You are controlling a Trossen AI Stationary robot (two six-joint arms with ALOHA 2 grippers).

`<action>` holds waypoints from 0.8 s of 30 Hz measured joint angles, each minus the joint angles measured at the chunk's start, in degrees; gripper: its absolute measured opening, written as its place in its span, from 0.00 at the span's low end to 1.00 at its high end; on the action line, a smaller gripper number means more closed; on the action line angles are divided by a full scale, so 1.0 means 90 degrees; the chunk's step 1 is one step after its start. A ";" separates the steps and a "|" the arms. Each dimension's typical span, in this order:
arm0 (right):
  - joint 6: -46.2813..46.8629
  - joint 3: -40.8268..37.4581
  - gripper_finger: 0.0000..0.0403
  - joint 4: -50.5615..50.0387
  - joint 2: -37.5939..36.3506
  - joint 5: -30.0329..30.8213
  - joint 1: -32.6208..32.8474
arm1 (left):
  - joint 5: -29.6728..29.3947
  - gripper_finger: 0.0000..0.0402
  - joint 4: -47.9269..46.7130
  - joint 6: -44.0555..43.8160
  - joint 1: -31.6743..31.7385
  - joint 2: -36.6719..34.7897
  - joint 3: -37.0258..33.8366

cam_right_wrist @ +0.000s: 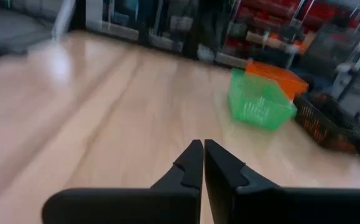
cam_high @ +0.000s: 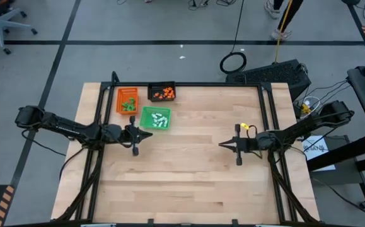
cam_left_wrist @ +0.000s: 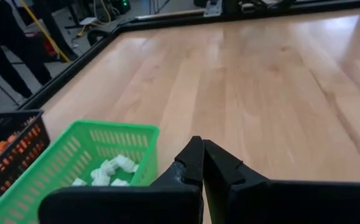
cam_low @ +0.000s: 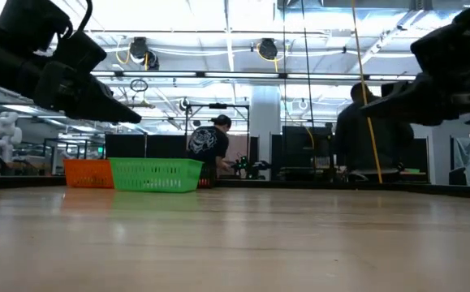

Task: Sort Halloween decoration
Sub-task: Return to Home Position

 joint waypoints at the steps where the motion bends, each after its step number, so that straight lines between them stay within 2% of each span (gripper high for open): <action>1: 0.0004 -0.0085 0.00 0.0204 0.0005 -0.0026 0.0002 | -0.0031 0.02 -0.0030 0.0000 0.0000 -0.0032 -0.0022; 3: 0.0075 -0.0193 0.00 0.0526 -0.0016 -0.0009 0.0000 | -0.0043 0.02 0.0026 -0.0006 0.0000 -0.0133 -0.0112; 11: 0.0045 -0.0205 0.00 0.0390 -0.0130 -0.0017 -0.0056 | -0.0047 0.02 0.0226 -0.0024 0.0000 -0.0866 -0.0610; 18: 0.0100 -0.0210 0.00 0.0295 -0.0148 -0.0022 -0.0053 | 0.0360 0.02 -0.0126 0.0007 0.0000 -0.1536 -0.0608; 24: 0.0265 -0.0214 0.00 0.0119 -0.0309 -0.0024 -0.0053 | 0.0504 0.02 -0.0841 0.0040 0.0000 -0.2228 -0.0610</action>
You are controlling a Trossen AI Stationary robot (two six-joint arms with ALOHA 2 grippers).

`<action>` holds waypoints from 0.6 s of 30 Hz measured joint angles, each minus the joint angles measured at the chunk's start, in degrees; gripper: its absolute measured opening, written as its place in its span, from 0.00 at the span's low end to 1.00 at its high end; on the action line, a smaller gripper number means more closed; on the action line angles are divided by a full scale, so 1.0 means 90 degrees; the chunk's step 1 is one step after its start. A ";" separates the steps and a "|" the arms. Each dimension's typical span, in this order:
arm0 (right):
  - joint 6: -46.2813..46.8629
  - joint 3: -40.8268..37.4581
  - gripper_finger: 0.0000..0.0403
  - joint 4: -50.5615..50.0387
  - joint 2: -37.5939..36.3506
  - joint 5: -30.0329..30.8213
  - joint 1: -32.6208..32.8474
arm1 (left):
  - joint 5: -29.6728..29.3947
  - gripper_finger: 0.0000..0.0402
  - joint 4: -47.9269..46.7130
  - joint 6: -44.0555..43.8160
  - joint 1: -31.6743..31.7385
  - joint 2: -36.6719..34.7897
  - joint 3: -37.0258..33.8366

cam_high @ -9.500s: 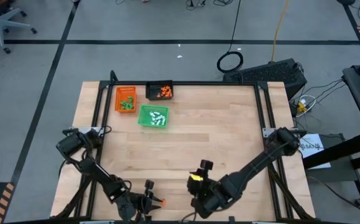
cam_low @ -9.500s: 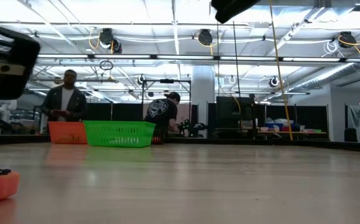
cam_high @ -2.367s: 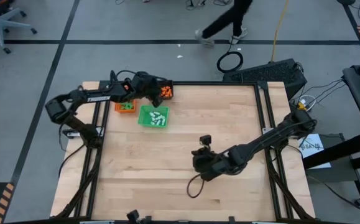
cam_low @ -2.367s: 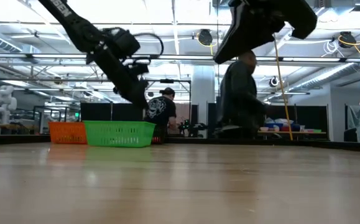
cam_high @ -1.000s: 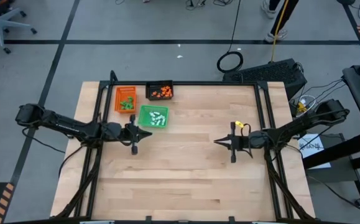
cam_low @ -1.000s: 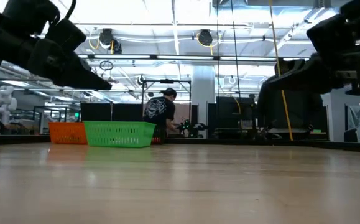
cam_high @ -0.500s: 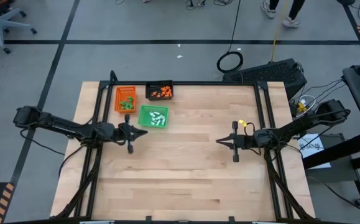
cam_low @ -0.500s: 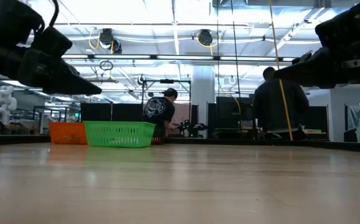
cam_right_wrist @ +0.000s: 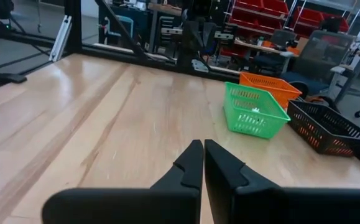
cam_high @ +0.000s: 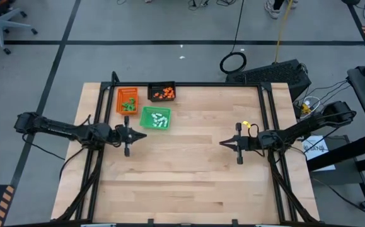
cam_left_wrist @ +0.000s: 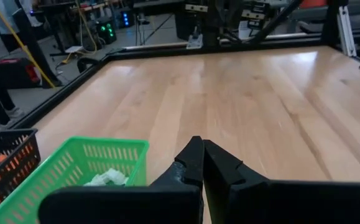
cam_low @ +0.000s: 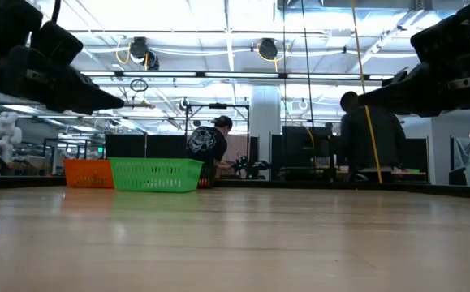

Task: Sort Halloween decoration
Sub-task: Return to Home Position

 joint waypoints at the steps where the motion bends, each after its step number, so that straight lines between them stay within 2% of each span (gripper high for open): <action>1: 0.0001 -0.0001 0.00 -0.0058 -0.0072 0.0001 0.0000 | 0.0006 0.02 -0.0120 -0.0001 0.0000 -0.0150 0.0000; 7: -0.0072 -0.0001 0.00 -0.0737 -0.0866 0.0035 0.0000 | 0.0107 0.02 -0.0853 0.0285 0.0000 -0.1072 -0.0002; 11: -0.0212 -0.0001 0.00 -0.1227 -0.1723 0.0046 0.0000 | 0.0122 0.02 -0.1239 0.0517 0.0000 -0.1677 -0.0002; 18: -0.0106 -0.0001 0.00 -0.2843 -0.3314 0.0028 0.0000 | 0.0244 0.02 -0.1891 0.0464 0.0000 -0.2701 -0.0005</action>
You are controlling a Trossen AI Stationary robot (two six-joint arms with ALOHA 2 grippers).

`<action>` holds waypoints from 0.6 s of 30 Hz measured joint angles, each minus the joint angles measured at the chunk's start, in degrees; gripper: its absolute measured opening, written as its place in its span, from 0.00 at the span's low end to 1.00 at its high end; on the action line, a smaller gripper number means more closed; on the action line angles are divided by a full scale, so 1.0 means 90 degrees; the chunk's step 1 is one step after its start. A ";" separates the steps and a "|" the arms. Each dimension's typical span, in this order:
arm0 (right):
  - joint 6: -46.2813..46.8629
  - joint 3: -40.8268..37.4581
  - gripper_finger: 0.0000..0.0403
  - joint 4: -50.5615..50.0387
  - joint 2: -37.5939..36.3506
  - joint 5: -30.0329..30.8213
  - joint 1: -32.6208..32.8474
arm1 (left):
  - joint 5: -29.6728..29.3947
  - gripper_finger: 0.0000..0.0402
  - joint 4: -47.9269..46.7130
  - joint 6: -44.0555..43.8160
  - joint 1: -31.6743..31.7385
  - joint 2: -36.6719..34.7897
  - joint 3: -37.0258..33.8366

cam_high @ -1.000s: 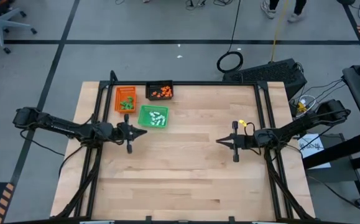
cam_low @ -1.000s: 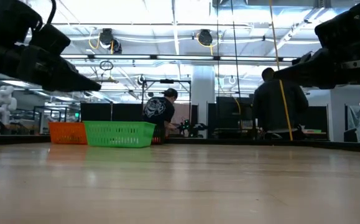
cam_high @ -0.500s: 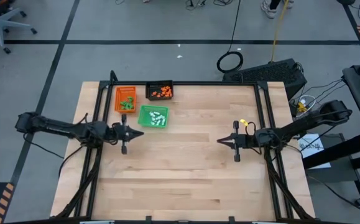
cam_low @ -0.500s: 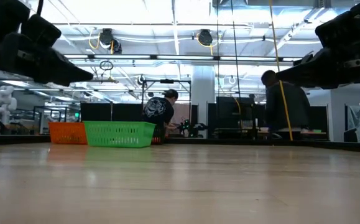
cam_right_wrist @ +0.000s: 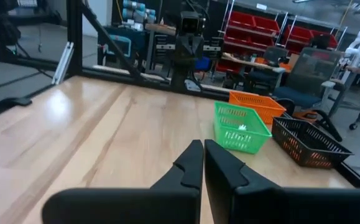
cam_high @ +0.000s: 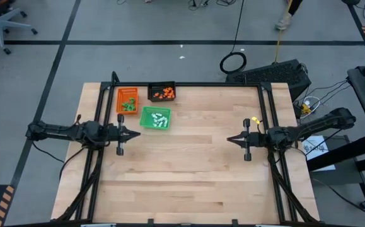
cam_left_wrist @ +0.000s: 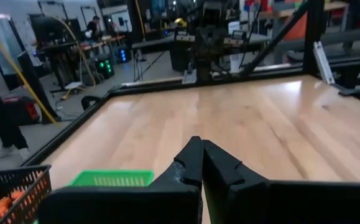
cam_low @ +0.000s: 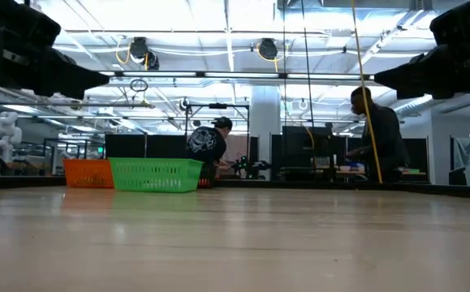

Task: Sort Halloween decoration
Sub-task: Return to Home Position

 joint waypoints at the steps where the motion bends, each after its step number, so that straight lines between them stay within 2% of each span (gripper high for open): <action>1: 0.0034 0.0000 0.00 -0.0189 -0.0218 -0.0004 0.0000 | 0.0010 0.02 -0.0066 0.0013 0.0000 -0.0137 0.0000; 6: 0.0105 0.0000 0.00 -0.1038 -0.1201 -0.0006 0.0000 | 0.0156 0.02 -0.0132 0.0207 0.0000 -0.0714 -0.0002; 16: -0.0057 -0.0002 0.00 -0.2430 -0.3154 -0.0021 0.0000 | 0.0178 0.02 -0.0157 0.0145 0.0000 -0.0731 -0.0005; 18: -0.0177 -0.0002 0.00 -0.2357 -0.3190 -0.0018 -0.0008 | 0.0183 0.02 -0.0159 0.0145 0.0000 -0.0733 -0.0005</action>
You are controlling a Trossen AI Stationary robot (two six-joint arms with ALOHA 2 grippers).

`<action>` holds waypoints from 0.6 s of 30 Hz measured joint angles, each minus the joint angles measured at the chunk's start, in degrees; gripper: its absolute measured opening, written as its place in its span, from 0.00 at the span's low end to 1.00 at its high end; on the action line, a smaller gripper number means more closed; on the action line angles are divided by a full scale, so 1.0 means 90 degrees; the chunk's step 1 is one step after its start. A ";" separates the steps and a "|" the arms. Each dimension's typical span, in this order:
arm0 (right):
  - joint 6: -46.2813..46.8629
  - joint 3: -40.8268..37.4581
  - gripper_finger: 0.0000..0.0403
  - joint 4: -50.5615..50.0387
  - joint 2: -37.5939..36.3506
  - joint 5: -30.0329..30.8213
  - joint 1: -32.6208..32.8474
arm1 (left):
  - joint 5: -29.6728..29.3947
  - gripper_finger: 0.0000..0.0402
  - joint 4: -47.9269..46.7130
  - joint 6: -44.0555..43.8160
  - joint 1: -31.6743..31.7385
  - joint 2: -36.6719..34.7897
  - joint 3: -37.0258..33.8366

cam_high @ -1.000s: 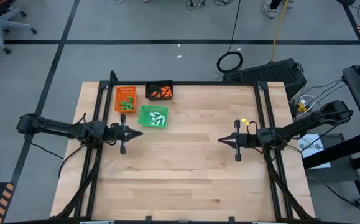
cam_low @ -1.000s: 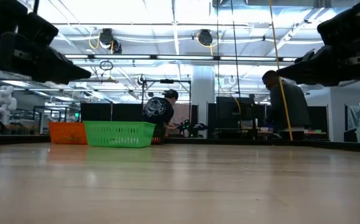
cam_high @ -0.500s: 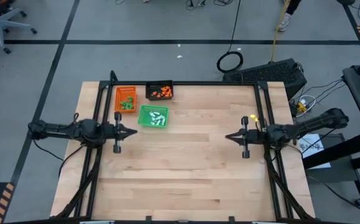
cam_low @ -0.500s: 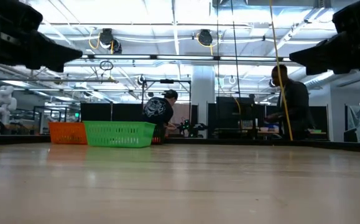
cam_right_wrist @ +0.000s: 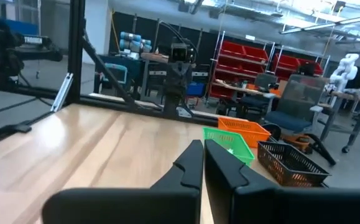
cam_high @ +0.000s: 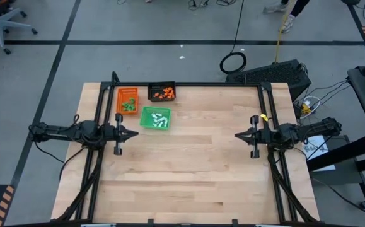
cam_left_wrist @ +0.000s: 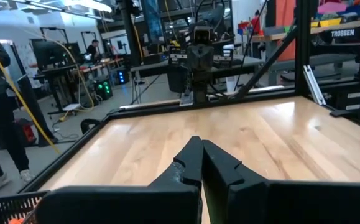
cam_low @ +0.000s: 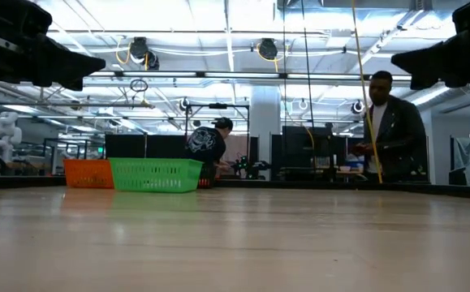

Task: Sort Halloween decoration
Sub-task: Return to Home Position

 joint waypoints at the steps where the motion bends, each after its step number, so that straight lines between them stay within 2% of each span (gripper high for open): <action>1: -0.0051 0.0000 0.00 -0.0031 0.0004 -0.0021 -0.0004 | 0.0011 0.02 -0.0004 0.0004 0.0000 0.0002 0.0000; 11: -0.0088 0.0000 0.00 -0.0056 0.0004 -0.0068 -0.0322 | 0.0026 0.02 -0.0019 0.0026 0.0000 0.0003 -0.0005; 18: 0.0133 0.0000 0.00 -0.0255 0.0006 -0.0857 -0.0892 | 0.0029 0.02 -0.0023 0.0051 0.0000 0.0012 -0.0005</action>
